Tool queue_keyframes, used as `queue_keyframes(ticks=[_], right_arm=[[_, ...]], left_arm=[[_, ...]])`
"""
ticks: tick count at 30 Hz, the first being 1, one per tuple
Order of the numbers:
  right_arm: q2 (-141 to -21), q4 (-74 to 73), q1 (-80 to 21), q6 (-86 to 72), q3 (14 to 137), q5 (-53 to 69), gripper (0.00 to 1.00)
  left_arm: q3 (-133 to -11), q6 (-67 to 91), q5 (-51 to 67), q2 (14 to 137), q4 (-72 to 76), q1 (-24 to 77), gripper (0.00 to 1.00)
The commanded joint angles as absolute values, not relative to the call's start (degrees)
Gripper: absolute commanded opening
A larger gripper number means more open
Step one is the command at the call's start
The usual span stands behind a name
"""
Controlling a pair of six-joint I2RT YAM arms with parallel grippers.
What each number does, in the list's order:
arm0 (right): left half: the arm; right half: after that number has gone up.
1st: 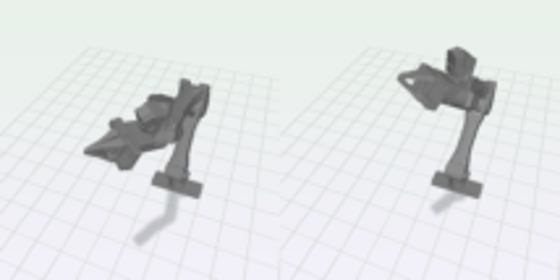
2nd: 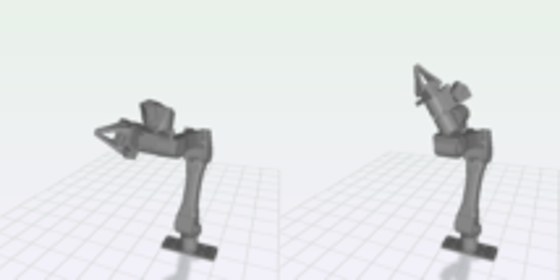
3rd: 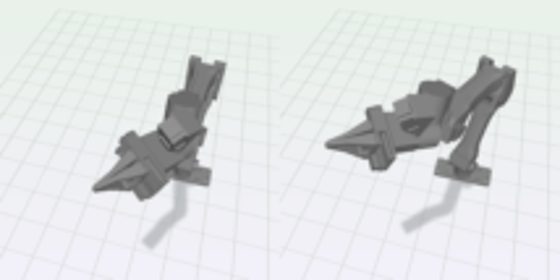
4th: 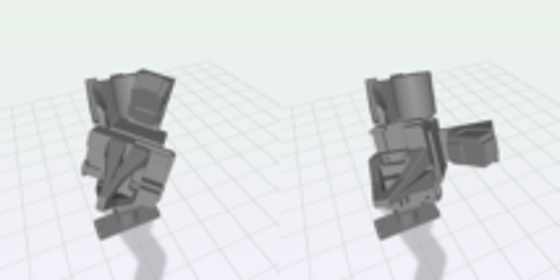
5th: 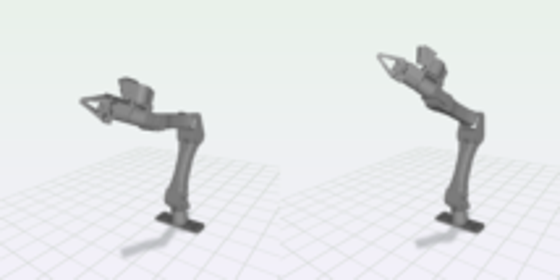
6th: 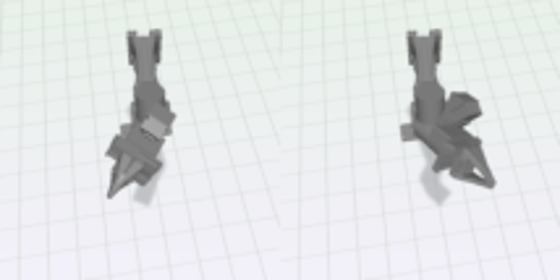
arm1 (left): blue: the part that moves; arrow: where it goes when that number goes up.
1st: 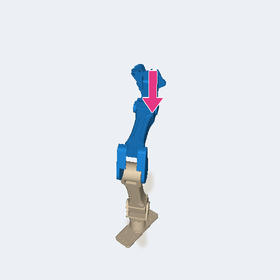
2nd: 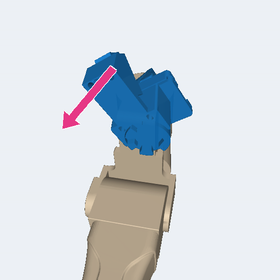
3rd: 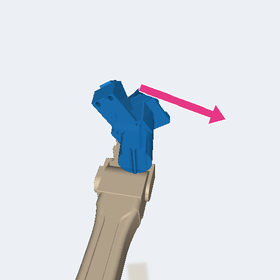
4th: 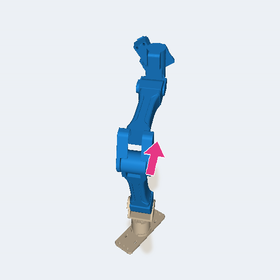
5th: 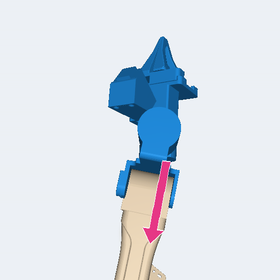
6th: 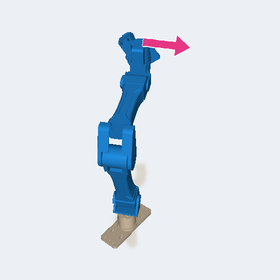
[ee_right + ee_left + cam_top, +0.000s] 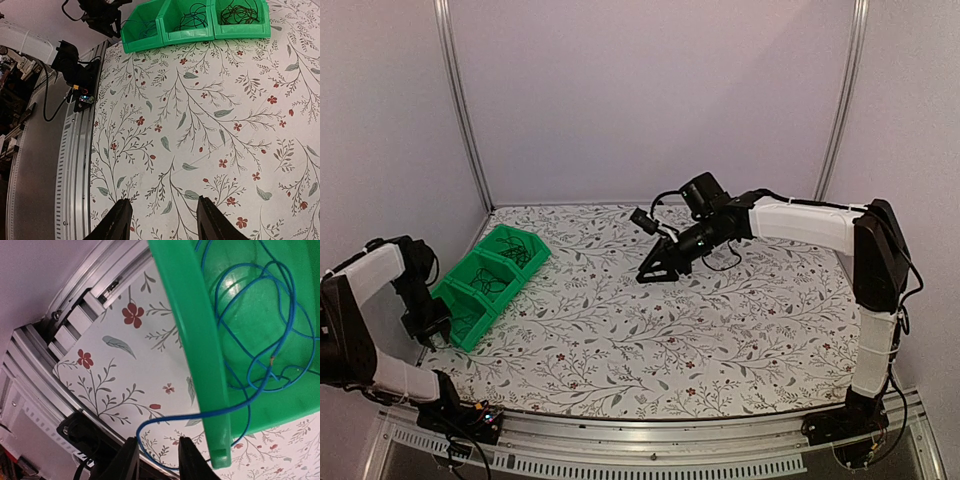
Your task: Untangle the cables
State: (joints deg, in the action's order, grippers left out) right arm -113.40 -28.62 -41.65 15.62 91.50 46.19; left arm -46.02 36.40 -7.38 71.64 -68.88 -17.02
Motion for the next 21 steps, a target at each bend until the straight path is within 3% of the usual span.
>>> queue_keyframes(ticks=[1, 3, 4, 12, 21], right_arm=[[-114.82, -27.69, -40.51, 14.53, 91.45, 48.26, 0.48], [-115.36, -28.03, -40.12, 14.12, 92.36, 48.63, 0.48], [-115.75, -28.38, -39.94, 13.95, 93.21, 48.87, 0.48], [-117.27, -30.78, -39.90, 14.45, 96.15, 47.88, 0.48], [-114.54, -34.17, -39.31, 18.85, 95.75, 41.75, 0.47]], left_arm=[[-46.17, 35.81, -7.93, 71.28, -67.38, -17.40, 0.17], [-47.75, 36.21, -7.68, 69.99, -68.52, -17.39, 0.02], [-48.98, 36.33, -7.46, 69.03, -69.12, -17.40, 0.00], [-60.12, 36.63, -3.03, 68.15, -68.25, -17.25, 0.00], [-58.53, 34.16, -7.95, 78.75, -60.92, -17.23, 0.00]])
